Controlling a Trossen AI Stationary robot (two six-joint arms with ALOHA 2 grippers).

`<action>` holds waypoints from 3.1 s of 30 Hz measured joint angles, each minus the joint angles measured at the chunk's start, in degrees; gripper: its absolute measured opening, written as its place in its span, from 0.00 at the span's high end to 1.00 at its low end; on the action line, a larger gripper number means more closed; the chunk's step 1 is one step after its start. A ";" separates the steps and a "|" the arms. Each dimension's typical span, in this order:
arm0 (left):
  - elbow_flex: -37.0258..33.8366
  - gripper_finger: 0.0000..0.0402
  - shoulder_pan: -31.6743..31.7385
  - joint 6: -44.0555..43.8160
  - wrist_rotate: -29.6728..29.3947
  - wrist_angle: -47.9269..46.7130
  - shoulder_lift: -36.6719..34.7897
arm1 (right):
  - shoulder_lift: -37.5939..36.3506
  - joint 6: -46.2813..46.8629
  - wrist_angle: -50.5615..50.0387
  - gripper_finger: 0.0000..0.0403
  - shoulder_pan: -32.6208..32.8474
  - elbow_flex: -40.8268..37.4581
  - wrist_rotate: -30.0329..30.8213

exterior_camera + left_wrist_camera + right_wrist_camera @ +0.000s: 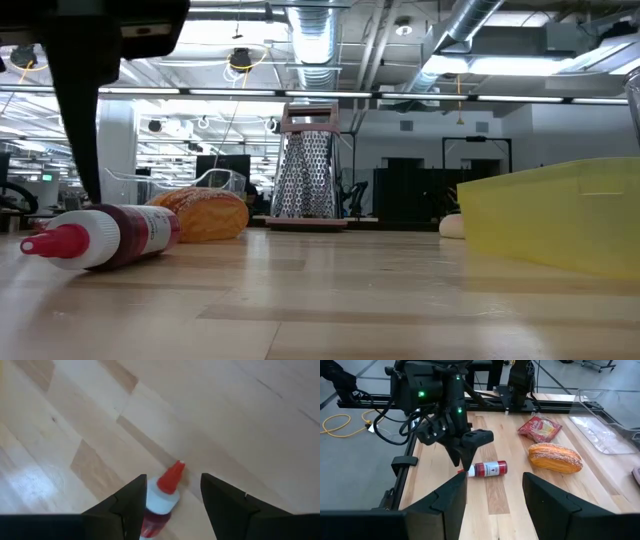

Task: Pick & Place Food Item
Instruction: Put the red food coloring bottle into the bottom transparent bin

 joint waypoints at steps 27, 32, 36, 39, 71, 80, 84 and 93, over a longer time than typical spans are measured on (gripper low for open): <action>-6.50 0.96 8.56 1.39 -5.79 22.23 -0.02 | 0.00 0.00 0.00 0.54 0.37 0.00 0.07; -6.54 1.00 10.73 2.81 -8.17 32.38 -1.92 | 0.00 0.00 0.00 0.54 0.44 0.00 0.04; -7.35 1.00 11.34 2.90 -8.09 42.61 -5.89 | 0.00 0.02 -0.02 0.54 1.09 0.00 0.07; -12.01 1.00 11.44 3.03 -7.62 52.18 -9.75 | 0.00 0.59 -0.04 0.54 2.02 0.00 0.09; 10.16 0.55 24.13 2.61 14.37 17.21 9.61 | 0.00 3.69 -1.67 0.54 6.92 0.02 6.23; 13.17 0.53 26.30 -0.49 15.16 9.64 9.99 | 0.00 4.00 -1.93 0.54 7.86 0.02 7.63; 13.24 0.54 26.35 -2.00 16.05 8.48 9.99 | 0.00 4.09 -2.05 0.54 7.86 0.02 7.65; 13.17 0.55 26.94 -5.53 19.14 7.90 10.66 | 0.00 4.11 -2.12 0.54 7.86 0.02 7.64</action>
